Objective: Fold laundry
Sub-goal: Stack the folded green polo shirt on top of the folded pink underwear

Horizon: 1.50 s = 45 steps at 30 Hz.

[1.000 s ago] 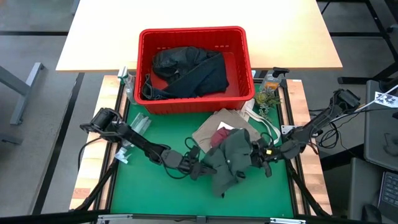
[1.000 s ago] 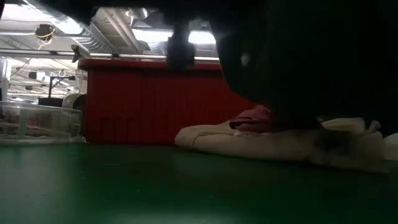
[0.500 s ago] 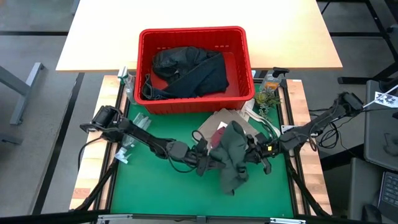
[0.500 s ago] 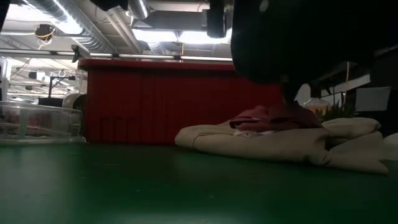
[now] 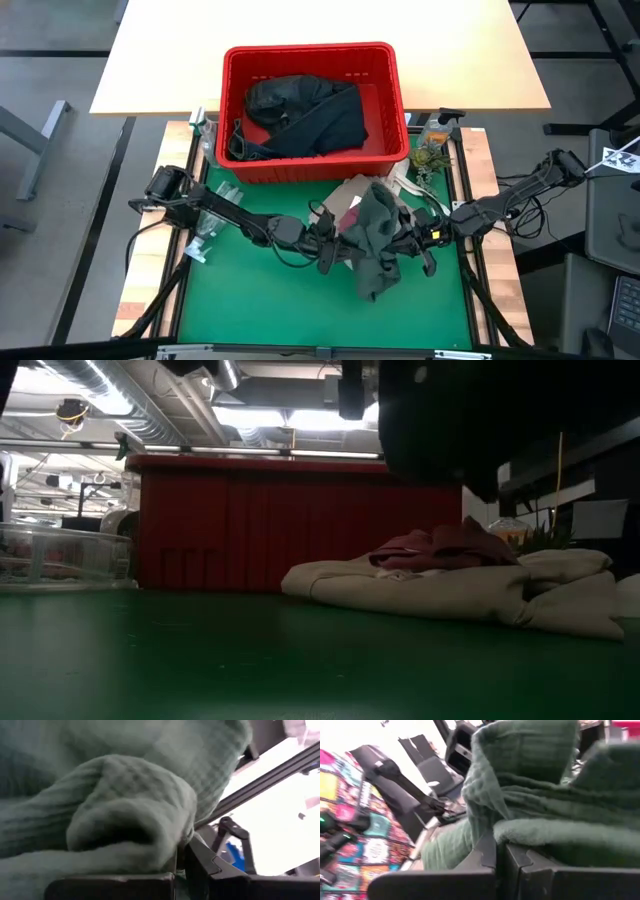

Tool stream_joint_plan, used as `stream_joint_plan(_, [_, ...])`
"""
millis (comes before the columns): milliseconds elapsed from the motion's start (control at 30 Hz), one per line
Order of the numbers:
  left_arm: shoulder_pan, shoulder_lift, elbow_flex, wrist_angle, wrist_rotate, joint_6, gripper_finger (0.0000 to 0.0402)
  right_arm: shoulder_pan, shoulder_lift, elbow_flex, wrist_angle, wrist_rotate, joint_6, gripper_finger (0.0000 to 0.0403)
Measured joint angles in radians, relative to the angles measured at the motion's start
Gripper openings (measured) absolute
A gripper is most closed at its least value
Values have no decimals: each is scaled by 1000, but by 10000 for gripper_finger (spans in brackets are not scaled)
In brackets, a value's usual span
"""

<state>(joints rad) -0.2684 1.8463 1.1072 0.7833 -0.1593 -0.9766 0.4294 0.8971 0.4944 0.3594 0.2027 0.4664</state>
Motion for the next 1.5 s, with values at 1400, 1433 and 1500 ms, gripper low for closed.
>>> stream_joint_plan(1400, [13,-41,0,-646,-52,64,58,-280,-6,86,-654,40,-105,5])
stream_joint_plan(1433, [10,-41,0,-648,-52,64,61,-280,-6,86,-666,40,-105,7])
stream_joint_plan(1500, [3,-41,0,-652,-52,64,68,-280,-6,86,-684,40,-103,12])
